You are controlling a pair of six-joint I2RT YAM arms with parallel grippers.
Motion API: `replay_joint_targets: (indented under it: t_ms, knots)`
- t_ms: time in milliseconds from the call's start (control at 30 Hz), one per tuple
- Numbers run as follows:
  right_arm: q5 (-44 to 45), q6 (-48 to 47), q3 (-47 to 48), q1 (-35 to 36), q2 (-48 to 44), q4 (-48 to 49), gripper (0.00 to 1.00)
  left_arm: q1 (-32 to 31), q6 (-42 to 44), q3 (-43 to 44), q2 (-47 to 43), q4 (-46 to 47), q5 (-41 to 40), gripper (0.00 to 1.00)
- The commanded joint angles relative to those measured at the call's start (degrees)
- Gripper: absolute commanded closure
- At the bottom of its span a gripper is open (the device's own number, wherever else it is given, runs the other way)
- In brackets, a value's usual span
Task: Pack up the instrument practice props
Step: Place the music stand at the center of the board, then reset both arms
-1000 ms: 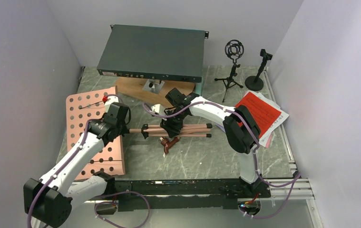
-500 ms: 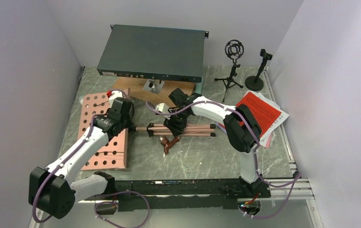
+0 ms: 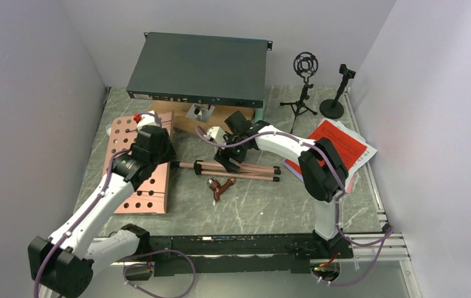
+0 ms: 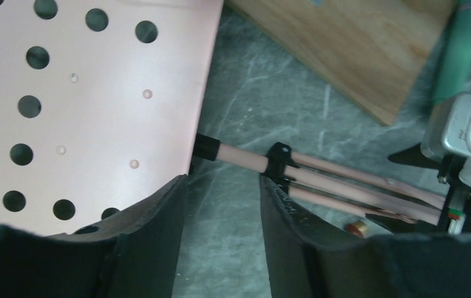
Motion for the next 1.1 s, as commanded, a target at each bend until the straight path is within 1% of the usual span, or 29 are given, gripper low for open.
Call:
replay_joint_targets:
  t_ms: [0, 133, 267, 400, 633, 767, 833, 933, 1000, 1067]
  knots:
    - [1.34, 0.37, -2.16, -1.03, -7.07, 4.04, 0.2, -0.2, 1.41, 0.02, -5.94, -0.53, 5.69, 0.45]
    - [-0.69, -0.1, -4.84, -2.08, -10.46, 5.06, 0.15, -0.2, 3.06, -1.27, -10.17, -0.91, 10.87, 0.32]
    - [-6.19, -2.12, -8.41, -4.05, -15.33, 5.61, 0.12, -0.2, 4.4, -1.91, -14.29, -1.61, 15.02, 0.22]
    - [-13.24, -4.27, -13.61, -7.15, -21.66, 6.82, 0.08, -0.2, 5.56, -1.43, -16.36, -2.85, 18.24, 0.14]
    - [-27.03, -4.47, -24.54, -16.87, -34.95, 10.8, 0.02, -0.2, 6.86, 0.28, -17.16, -5.66, 21.88, 0.07]
    - [-34.05, -3.05, -30.2, -24.07, -43.12, 13.99, 0.01, -0.2, 6.56, 1.04, -17.62, -6.95, 24.2, 0.01]
    - [-36.4, 0.13, -32.03, -28.29, -47.26, 16.81, 0.01, -0.2, 6.13, 1.0, -18.41, -6.3, 26.17, 0.01]
    - [-39.5, 7.15, -32.59, -37.69, -51.64, 18.47, 0.0, -0.2, 4.82, 0.48, -20.05, -3.91, 29.17, 0.01]
    - [-42.79, 12.15, -31.93, -44.81, -53.2, 18.1, 0.0, -0.2, 3.85, 0.45, -21.03, -2.57, 29.57, 0.0]
    - [-43.27, 15.52, -30.91, -51.04, -54.7, 17.13, 0.0, -0.2, 3.32, 0.9, -21.55, -1.67, 29.14, 0.01]
